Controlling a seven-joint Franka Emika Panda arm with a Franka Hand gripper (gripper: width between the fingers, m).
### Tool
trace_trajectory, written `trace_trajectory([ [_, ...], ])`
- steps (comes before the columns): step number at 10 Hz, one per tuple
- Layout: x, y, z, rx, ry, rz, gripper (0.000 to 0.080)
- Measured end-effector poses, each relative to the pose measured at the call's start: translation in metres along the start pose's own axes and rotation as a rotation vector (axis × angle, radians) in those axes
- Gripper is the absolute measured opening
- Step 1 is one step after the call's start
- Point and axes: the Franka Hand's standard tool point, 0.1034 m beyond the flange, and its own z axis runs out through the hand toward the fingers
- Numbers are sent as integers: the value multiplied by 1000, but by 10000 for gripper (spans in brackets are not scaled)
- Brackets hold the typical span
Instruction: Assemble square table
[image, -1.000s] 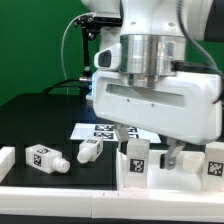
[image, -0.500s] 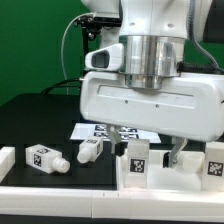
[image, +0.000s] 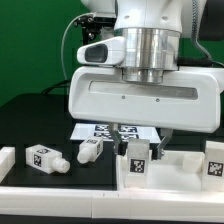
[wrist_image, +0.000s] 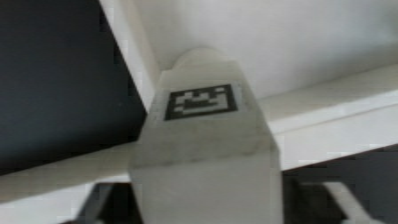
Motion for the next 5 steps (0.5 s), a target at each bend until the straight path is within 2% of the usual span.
trace_trajectory([
  [3,0,3,0,-2,0,195,285],
  [5,-1,7,0,-24,11,492,285],
])
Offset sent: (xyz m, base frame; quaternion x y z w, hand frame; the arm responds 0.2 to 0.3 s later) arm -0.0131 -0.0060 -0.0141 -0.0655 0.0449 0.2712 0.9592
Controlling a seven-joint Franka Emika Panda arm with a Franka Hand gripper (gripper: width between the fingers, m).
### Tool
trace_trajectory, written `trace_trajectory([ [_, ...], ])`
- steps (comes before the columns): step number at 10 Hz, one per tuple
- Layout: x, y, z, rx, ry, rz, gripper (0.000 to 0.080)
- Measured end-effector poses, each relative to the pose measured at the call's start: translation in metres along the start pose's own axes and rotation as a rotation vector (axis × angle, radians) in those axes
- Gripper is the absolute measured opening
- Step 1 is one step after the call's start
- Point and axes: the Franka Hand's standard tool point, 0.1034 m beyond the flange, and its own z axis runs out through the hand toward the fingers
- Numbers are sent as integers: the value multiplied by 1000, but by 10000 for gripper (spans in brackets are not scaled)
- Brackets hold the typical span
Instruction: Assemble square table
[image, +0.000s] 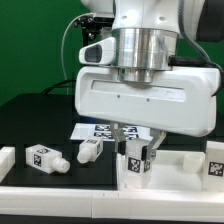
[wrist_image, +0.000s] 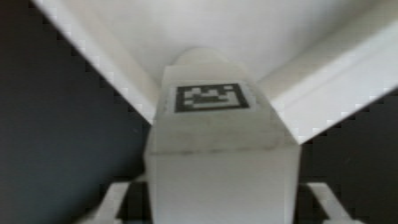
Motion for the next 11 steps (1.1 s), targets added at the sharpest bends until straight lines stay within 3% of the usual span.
trace_trajectory([
  [3,0,7,0,-1,-53,459,285],
  [8,-1,11,0,-26,-81,802,285],
  [11,0,12,-1,-63,-163,1156,285],
])
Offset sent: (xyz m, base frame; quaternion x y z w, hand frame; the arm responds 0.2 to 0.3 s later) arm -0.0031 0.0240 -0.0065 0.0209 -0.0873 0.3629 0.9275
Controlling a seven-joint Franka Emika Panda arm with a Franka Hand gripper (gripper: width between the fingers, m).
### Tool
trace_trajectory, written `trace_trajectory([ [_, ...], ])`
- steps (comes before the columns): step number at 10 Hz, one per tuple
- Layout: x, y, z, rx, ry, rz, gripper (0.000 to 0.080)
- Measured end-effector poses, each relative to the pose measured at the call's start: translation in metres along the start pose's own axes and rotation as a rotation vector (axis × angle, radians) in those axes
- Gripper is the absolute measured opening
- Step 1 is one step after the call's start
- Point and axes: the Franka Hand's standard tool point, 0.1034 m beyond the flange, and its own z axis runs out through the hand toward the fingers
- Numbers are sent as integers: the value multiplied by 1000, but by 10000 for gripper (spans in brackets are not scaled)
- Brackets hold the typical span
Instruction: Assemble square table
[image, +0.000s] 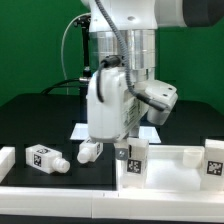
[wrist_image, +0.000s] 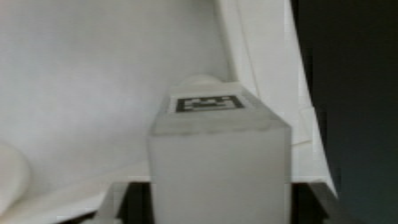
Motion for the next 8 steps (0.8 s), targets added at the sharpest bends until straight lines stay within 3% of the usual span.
trace_trajectory([
  [2,-2,2,0,4,1,165,291],
  [4,-2,3,1,8,7,170,302],
  [5,-1,3,2,7,8,171,460],
  [6,-2,3,0,5,12,138,460],
  [7,-8,5,-8,9,6,101,580],
  [8,-13,14,-14,16,-2,89,635],
])
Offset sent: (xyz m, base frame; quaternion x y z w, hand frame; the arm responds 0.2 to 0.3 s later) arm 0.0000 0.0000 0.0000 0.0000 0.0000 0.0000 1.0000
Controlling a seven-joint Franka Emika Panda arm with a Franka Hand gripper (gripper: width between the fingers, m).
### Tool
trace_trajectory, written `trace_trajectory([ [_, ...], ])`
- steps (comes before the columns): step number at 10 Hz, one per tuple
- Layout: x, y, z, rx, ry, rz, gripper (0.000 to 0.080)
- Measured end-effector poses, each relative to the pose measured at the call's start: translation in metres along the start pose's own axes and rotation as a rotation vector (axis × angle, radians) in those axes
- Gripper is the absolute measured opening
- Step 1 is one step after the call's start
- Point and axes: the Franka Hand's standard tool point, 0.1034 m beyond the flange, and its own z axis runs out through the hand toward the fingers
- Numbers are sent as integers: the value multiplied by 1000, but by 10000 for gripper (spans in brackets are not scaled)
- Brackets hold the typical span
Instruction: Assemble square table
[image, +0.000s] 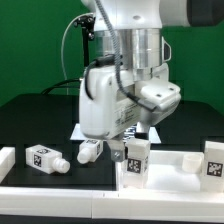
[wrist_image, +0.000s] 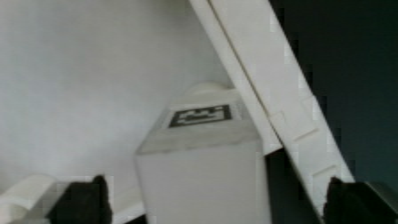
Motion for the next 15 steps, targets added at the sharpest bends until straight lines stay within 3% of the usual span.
trace_trajectory([
  [2,-14,21,-12,-20,-6,-57,646],
  [9,-11,21,-5,-21,0,-53,649],
  [11,-25,41,-9,-5,-6,-160,649],
  [12,-32,58,-11,-27,-8,-181,649],
  [13,-36,66,-11,-41,-7,-179,649],
  [15,-34,64,-9,-41,-6,-176,649],
])
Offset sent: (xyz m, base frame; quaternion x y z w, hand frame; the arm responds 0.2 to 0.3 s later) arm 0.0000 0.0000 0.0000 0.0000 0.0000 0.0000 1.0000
